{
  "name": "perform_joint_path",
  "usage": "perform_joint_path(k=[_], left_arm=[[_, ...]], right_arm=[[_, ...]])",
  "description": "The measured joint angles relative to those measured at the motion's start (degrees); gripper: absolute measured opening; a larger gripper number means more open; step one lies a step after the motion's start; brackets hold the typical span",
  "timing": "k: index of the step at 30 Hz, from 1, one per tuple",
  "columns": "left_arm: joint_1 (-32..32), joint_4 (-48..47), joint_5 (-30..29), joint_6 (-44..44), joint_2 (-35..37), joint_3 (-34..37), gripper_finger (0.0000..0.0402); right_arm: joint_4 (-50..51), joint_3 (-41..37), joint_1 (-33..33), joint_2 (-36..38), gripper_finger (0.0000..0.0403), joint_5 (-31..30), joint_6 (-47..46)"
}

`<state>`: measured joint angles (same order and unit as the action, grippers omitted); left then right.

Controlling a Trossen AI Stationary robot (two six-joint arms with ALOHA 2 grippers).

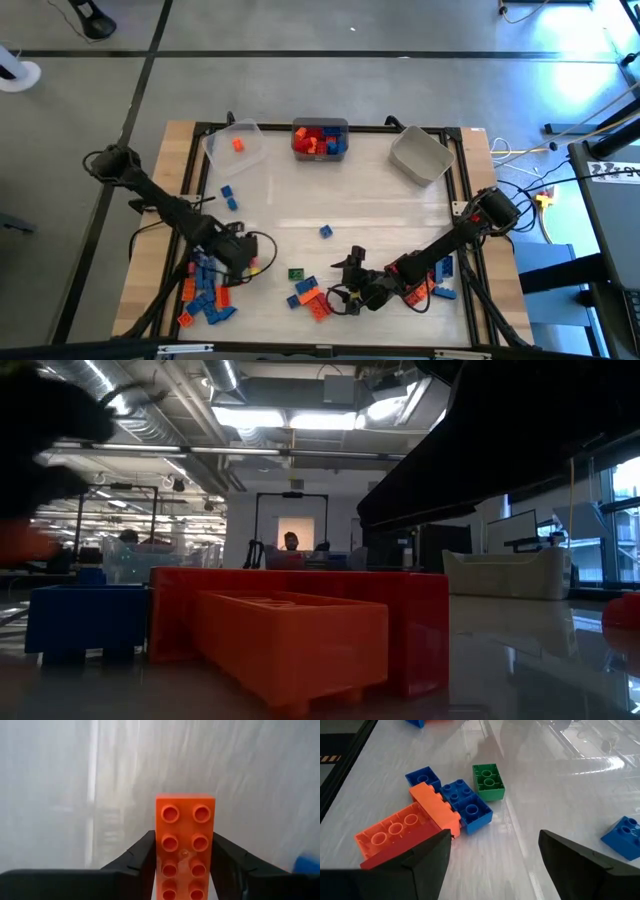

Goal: Sort blocks by size

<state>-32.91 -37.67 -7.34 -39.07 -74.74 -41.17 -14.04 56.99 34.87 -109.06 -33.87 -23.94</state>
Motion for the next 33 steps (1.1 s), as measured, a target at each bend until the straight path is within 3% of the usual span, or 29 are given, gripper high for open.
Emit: perform_joint_path(k=[8,23,33], left_arm=[[11.5,4.4,-6.0,11.0,0.0,-7.3,0.0138],[38.1,26.2,-6.2,29.5,-0.4,-8.2,0.014],[50.6,40.6,-6.2,39.6,-7.1,-8.2,0.014]], right_arm=[[0.0,0.0,0.0,0.0,0.0298,0.0,0.0],[0.0,0.0,0.0,0.0,0.0298,0.0,0.0],[-0.1,0.0,0.0,0.0,0.0298,0.0,0.4]])
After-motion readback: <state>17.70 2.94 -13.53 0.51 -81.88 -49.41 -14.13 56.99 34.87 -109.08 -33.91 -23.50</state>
